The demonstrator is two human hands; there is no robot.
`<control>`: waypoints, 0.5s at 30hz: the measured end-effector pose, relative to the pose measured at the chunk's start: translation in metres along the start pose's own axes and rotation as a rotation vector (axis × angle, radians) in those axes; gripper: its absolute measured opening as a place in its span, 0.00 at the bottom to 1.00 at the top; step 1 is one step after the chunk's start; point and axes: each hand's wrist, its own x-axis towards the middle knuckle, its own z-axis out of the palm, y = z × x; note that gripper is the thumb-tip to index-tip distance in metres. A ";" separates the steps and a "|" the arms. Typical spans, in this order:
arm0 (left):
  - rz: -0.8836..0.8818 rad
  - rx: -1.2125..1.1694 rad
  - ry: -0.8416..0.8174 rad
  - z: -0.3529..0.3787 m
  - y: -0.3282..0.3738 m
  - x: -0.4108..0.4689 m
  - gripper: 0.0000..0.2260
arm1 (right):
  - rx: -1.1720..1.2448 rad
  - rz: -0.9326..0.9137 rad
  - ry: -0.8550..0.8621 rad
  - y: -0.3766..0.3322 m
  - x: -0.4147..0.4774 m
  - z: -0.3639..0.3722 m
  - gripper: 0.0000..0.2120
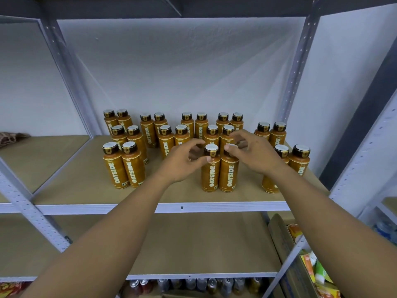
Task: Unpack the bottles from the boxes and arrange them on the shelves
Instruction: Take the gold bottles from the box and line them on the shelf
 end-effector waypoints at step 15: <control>0.021 0.049 0.331 -0.124 -0.059 -0.041 0.04 | 0.045 -0.183 0.006 -0.120 0.047 0.081 0.15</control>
